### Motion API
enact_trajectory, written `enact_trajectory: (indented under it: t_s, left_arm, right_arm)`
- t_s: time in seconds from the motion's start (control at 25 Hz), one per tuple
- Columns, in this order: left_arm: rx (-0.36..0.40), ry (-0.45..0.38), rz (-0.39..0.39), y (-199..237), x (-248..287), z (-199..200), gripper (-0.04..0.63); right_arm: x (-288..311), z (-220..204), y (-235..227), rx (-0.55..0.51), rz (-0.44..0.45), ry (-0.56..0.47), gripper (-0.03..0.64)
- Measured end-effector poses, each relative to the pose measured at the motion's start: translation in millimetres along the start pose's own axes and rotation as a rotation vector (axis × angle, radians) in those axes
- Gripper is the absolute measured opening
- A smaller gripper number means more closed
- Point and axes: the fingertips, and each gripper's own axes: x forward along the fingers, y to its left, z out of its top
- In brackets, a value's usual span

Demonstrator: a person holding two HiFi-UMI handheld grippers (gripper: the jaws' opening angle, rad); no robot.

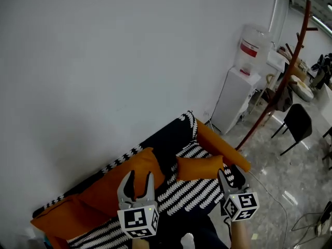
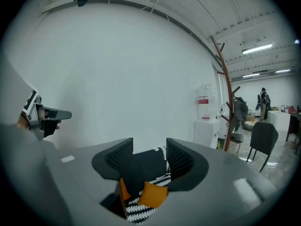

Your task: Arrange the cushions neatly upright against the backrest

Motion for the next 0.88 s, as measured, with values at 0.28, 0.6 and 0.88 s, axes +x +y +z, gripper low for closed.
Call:
enact_trajectory:
  t_s: [0.28,0.6,0.88]
  left_arm:
    - [0.023,0.057,-0.046,-49.0,47.8,-18.4,0.218]
    - [0.029,0.143,-0.021,-87.7,124.3,-51.5,0.218]
    - [0.031,0.286,0.001,-110.0,177.3,-111.1,0.218]
  right_arm:
    - [7.6,-23.9,-67.9,0.036,-0.055,0.043,0.225]
    - [72.2,-43.8,-139.1,0.045,-0.012,0.105,0.238]
    - [124.1,-90.0,-183.8,0.041,0.061,0.222,0.249]
